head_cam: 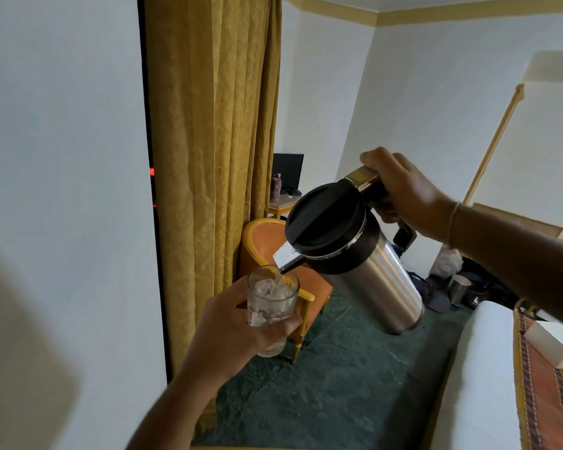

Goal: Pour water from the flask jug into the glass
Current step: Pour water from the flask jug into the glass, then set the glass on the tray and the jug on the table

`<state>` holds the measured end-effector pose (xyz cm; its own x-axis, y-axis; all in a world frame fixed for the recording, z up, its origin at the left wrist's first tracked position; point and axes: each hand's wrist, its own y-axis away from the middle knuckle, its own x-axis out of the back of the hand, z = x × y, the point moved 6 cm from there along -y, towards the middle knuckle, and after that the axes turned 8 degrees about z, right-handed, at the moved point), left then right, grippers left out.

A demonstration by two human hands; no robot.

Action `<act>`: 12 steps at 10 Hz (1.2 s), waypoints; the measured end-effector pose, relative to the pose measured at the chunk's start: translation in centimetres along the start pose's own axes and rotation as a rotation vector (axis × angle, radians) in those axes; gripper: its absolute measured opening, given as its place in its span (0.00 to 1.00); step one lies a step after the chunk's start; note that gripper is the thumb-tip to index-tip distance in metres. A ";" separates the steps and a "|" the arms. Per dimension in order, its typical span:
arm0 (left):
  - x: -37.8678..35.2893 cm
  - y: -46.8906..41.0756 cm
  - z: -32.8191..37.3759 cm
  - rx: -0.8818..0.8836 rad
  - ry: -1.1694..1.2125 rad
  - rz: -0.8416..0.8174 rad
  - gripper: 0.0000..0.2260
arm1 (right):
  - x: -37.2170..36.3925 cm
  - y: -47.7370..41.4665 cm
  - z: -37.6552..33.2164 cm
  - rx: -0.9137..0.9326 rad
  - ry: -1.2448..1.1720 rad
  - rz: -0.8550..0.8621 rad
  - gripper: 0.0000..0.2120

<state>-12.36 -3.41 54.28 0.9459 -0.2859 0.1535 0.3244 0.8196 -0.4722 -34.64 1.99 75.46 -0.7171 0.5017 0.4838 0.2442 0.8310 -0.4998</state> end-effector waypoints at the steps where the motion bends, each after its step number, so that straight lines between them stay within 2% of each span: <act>1: -0.1 0.3 -0.4 0.020 0.009 0.003 0.22 | 0.0 1.3 3.5 -0.186 -0.207 0.113 0.23; 2: -0.1 1.0 -1.0 0.026 -0.015 0.040 0.27 | -0.8 4.7 9.5 -0.452 -0.533 0.268 0.23; 3: -0.2 1.6 -2.2 0.056 -0.034 0.072 0.27 | -2.0 7.3 13.4 -0.513 -0.700 0.370 0.19; 4: -0.4 2.9 -6.2 0.122 -0.126 0.127 0.27 | -4.6 11.4 18.2 -0.509 -0.845 0.527 0.13; 5: -0.4 4.9 -10.4 0.192 -0.208 0.152 0.35 | -7.1 14.5 21.5 -0.571 -0.891 0.573 0.21; 6: -0.7 9.3 -19.2 0.313 -0.304 0.158 0.40 | -12.6 19.8 29.3 -0.697 -0.790 0.516 0.25; 7: -0.7 12.9 -24.2 0.409 -0.313 0.152 0.31 | -16.0 23.4 33.9 -0.736 -0.595 0.416 0.23; 8: -0.8 19.8 -34.2 0.584 -0.313 0.179 0.29 | -22.7 31.3 43.9 -0.925 -0.562 0.350 0.23; 9: -1.1 25.1 -40.8 0.683 -0.348 0.188 0.37 | -26.4 36.0 49.1 -0.977 -0.457 0.317 0.28; 10: -2.1 31.8 -49.1 0.771 -0.371 0.169 0.36 | -30.5 41.8 55.9 -0.995 -0.265 0.279 0.30; 11: -2.7 35.6 -54.1 0.784 -0.394 0.171 0.35 | -33.3 45.2 58.5 -1.004 -0.234 0.236 0.30; 12: -3.1 39.5 -59.7 0.829 -0.405 0.211 0.37 | -35.5 48.9 61.3 -0.906 -0.205 0.193 0.28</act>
<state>-3.03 0.24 -16.64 0.8664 -0.0251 0.4987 -0.0978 0.9709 0.2187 -37.28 10.10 -10.17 -0.6907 0.6697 0.2728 0.7228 0.6511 0.2316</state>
